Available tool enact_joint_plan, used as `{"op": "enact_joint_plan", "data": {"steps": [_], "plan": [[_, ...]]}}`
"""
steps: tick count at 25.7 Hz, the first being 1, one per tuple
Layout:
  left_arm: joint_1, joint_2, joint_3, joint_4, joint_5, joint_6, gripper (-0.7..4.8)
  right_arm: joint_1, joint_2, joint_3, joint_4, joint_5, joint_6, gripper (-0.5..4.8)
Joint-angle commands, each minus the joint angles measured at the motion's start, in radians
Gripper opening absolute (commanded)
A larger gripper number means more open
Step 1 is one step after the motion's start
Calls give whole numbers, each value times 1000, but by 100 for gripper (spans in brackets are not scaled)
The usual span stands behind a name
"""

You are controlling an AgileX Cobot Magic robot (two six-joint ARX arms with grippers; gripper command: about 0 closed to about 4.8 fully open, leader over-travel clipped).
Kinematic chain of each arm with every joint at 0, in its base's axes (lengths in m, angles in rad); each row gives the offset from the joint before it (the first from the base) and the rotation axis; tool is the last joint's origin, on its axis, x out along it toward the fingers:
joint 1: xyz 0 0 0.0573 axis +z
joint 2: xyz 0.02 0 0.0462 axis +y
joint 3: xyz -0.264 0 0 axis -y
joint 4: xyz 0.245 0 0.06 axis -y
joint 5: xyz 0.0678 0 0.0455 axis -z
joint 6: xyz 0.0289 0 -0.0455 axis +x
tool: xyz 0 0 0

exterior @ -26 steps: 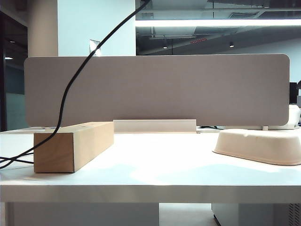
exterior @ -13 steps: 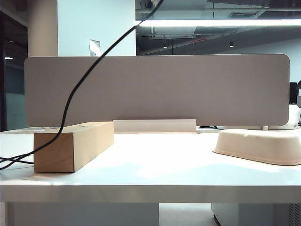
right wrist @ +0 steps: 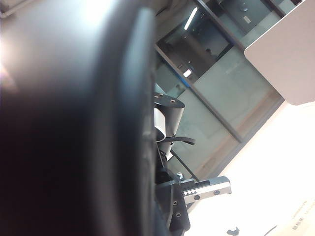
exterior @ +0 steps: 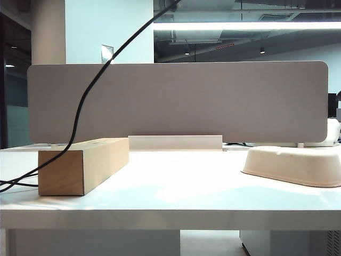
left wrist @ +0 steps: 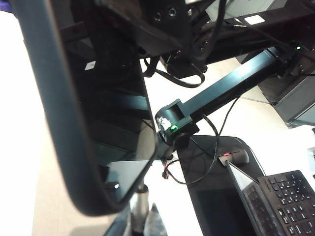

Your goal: Pick up the charging cable and the phone, plug the charging cable into the charging port on the phone, and finally place them back on the table.

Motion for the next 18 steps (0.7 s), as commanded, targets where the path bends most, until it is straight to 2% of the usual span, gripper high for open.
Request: {"op": "enact_joint_plan", "data": {"steps": [1,8,15,18], "plan": [[-2,-2,5,44,31,-44,-6,3,-2,6,19,-31,-22,-9],[-2,4,5,85,29,-87,-6,3,-2,6,19,-80,-29,-8],[-2,4,5,90,23,-91,-6,3,5,6,11,-103,-34,-9],[-2,4,5,130,24,-153,-6,3,5,6,-24,-132,-60,-9]]}}
